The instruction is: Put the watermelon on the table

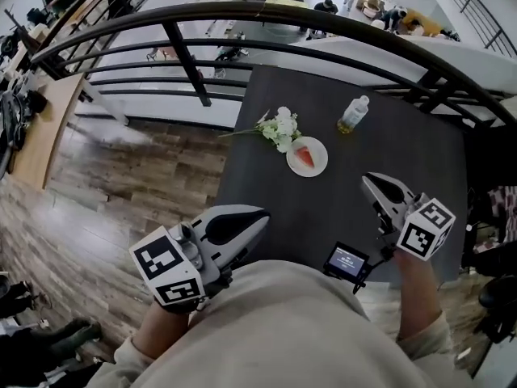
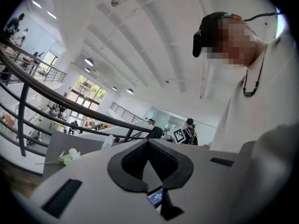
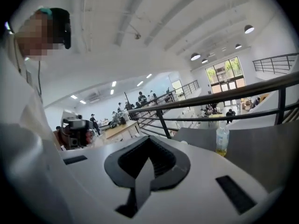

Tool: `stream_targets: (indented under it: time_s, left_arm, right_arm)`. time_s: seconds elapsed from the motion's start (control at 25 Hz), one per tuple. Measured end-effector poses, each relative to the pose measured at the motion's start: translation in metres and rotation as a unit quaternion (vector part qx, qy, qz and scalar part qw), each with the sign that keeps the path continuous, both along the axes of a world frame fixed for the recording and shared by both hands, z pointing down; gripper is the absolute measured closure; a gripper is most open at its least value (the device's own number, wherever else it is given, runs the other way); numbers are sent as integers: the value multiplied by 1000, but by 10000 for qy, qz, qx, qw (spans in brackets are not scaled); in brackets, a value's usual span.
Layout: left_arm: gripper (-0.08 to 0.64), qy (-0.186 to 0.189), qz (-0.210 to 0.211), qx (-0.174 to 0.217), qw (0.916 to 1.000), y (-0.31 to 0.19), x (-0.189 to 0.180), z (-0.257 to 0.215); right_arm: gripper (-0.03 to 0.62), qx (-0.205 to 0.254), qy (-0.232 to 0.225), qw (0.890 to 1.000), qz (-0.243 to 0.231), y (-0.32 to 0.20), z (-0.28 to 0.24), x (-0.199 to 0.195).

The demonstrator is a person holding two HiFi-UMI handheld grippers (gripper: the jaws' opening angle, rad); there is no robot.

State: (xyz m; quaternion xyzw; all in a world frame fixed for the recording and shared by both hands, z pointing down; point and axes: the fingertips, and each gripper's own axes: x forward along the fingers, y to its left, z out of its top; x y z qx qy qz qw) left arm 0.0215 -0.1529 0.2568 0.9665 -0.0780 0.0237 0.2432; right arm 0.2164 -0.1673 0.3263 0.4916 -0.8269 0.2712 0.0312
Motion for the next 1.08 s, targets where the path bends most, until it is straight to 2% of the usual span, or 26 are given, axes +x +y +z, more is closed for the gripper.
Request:
stream_targets:
  time_s: [0.16, 0.44, 0.56, 0.84, 1.08]
  left_arm:
    - [557, 179, 179, 268, 9993, -7, 19, -16]
    - [557, 259, 624, 525, 9963, -6, 48, -22]
    - [557, 276, 756, 534, 9953, -5, 53, -25]
    - [557, 183, 1033, 635, 9925, -5, 67, -29]
    - [557, -69, 1224, 878, 9886, -5, 77, -27]
  right_arm:
    - [578, 701, -36, 9974, 130, 27, -59, -15]
    - [580, 1172, -152, 9923, 374, 60, -97, -24]
    - [580, 1286, 81, 9901, 557, 65, -107, -11]
    - [580, 1441, 6, 9846, 985, 78, -122, 19]
    - [580, 1505, -51, 9838, 971, 77, -123, 24]
